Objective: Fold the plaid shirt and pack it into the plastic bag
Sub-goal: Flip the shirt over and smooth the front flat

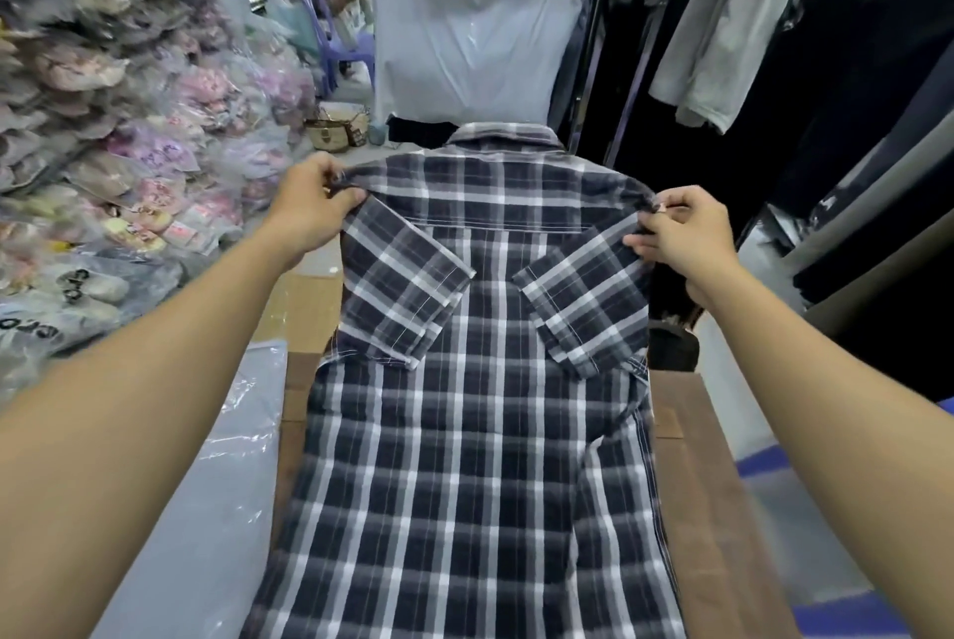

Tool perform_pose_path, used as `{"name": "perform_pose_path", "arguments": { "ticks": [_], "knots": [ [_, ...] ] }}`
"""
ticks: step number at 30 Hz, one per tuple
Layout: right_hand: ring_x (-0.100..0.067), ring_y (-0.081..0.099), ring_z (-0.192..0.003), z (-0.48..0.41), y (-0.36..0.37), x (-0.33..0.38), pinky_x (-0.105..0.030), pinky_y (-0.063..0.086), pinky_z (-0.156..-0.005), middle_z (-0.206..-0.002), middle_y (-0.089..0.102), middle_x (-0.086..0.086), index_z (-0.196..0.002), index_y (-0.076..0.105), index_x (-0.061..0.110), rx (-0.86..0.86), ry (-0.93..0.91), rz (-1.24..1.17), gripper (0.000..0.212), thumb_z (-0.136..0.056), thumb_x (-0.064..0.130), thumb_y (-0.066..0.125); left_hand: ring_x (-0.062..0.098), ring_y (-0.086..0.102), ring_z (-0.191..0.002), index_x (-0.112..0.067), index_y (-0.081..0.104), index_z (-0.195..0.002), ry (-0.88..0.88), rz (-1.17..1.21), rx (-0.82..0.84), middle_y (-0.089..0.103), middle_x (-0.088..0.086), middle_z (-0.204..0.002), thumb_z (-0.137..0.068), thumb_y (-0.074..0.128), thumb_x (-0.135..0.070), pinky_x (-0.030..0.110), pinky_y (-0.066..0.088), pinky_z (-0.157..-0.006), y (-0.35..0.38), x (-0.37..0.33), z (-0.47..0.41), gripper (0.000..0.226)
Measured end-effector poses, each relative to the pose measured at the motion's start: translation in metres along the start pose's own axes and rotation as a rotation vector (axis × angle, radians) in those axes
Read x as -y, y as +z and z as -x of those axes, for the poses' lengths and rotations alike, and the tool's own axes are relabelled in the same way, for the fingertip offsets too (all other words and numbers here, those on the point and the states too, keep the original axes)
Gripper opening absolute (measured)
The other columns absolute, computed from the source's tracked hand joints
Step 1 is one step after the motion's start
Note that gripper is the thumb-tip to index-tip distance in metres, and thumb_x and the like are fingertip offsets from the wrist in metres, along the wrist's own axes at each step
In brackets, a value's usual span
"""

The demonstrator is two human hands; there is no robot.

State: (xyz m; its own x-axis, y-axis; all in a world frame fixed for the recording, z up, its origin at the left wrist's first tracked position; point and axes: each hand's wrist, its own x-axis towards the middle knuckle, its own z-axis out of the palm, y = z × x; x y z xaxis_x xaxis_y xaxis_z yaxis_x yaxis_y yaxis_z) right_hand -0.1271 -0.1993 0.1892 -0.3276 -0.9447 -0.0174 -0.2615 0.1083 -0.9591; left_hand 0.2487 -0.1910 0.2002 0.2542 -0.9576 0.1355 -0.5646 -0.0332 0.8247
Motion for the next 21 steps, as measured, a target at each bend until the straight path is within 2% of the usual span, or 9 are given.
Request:
{"name": "perform_pose_path", "arguments": {
  "ticks": [1,3,5,8,13,15,17,19,21],
  "knots": [
    [-0.024,0.077,-0.074,-0.001,0.000,0.004,-0.035,0.063,-0.069,-0.099,0.067,-0.011,-0.094,0.055,0.018,-0.010,-0.021,-0.018,0.013,-0.097,0.007,0.061,0.020,0.053,-0.084,-0.014,0.055,-0.103,0.025,0.011,-0.017,0.056,0.002,-0.085,-0.094,0.063,-0.012,0.027,0.044,-0.066,-0.001,-0.005,-0.001,0.013],
    [-0.023,0.077,-0.076,0.000,-0.001,0.009,-0.034,0.063,-0.071,-0.102,0.066,-0.011,-0.090,0.055,0.022,-0.015,-0.059,-0.047,0.018,-0.097,0.008,0.061,0.021,0.054,-0.087,-0.014,0.054,-0.103,0.057,0.048,-0.036,0.056,0.002,-0.087,-0.093,0.064,-0.010,0.029,0.046,-0.069,-0.002,-0.009,-0.003,0.014],
    [-0.023,0.076,-0.077,0.005,-0.002,0.007,-0.034,0.063,-0.074,-0.105,0.064,-0.012,-0.089,0.055,0.023,0.002,-0.090,-0.064,0.019,-0.097,0.008,0.062,0.024,0.056,-0.088,-0.014,0.055,-0.100,0.045,0.082,-0.004,0.058,0.003,-0.087,-0.091,0.066,-0.009,0.039,0.053,-0.080,-0.005,-0.004,-0.001,0.016],
    [-0.026,0.076,-0.084,0.022,-0.004,-0.014,-0.037,0.062,-0.078,-0.108,0.063,-0.017,-0.089,0.057,0.020,0.065,-0.108,-0.071,0.018,-0.096,0.005,0.063,0.025,0.059,-0.087,-0.009,0.059,-0.097,-0.004,0.097,0.119,0.062,0.015,-0.092,-0.088,0.071,-0.007,0.053,0.053,-0.092,-0.007,0.017,0.011,0.016],
    [-0.027,0.071,-0.093,0.059,-0.017,-0.070,-0.031,0.061,-0.084,-0.107,0.066,-0.024,-0.093,0.059,0.005,0.208,-0.073,-0.028,0.011,-0.091,-0.003,0.066,0.023,0.062,-0.084,-0.008,0.060,-0.083,-0.126,0.175,0.407,0.068,0.009,-0.082,-0.076,0.079,-0.003,0.036,0.049,-0.081,-0.016,0.055,0.061,0.020],
    [-0.019,0.069,-0.091,0.076,-0.026,-0.089,-0.027,0.059,-0.085,-0.102,0.070,-0.019,-0.096,0.060,-0.003,0.267,-0.045,0.011,0.017,-0.085,-0.005,0.073,0.019,0.062,-0.081,-0.001,0.062,-0.083,-0.165,0.191,0.523,0.068,0.005,-0.079,-0.067,0.082,-0.009,0.028,0.048,-0.078,-0.020,0.066,0.083,0.027],
    [-0.009,0.069,-0.085,0.093,-0.036,-0.107,-0.020,0.056,-0.076,-0.094,0.072,-0.010,-0.093,0.063,-0.002,0.374,0.004,0.031,0.026,-0.074,-0.004,0.082,0.010,0.063,-0.077,-0.001,0.065,-0.080,-0.220,0.177,0.640,0.068,-0.002,-0.077,-0.063,0.085,-0.012,0.020,0.047,-0.072,-0.022,0.080,0.106,0.029],
    [-0.012,0.070,-0.086,0.109,-0.047,-0.130,-0.019,0.054,-0.073,-0.087,0.075,-0.003,-0.085,0.066,0.004,0.498,0.095,0.090,0.027,-0.069,-0.006,0.084,0.008,0.067,-0.084,-0.011,0.066,-0.072,-0.273,0.172,0.753,0.071,-0.009,-0.089,-0.056,0.091,-0.017,0.019,0.048,-0.078,-0.018,0.101,0.131,0.030],
    [-0.018,0.070,-0.091,0.120,-0.059,-0.153,-0.023,0.053,-0.076,-0.087,0.077,0.001,-0.083,0.068,0.004,0.596,0.205,0.129,0.022,-0.073,-0.014,0.077,0.019,0.064,-0.108,-0.015,0.068,-0.069,-0.355,0.114,0.812,0.062,-0.010,-0.120,-0.059,0.091,-0.008,0.029,0.049,-0.091,-0.012,0.125,0.154,0.025]
  ]
}}
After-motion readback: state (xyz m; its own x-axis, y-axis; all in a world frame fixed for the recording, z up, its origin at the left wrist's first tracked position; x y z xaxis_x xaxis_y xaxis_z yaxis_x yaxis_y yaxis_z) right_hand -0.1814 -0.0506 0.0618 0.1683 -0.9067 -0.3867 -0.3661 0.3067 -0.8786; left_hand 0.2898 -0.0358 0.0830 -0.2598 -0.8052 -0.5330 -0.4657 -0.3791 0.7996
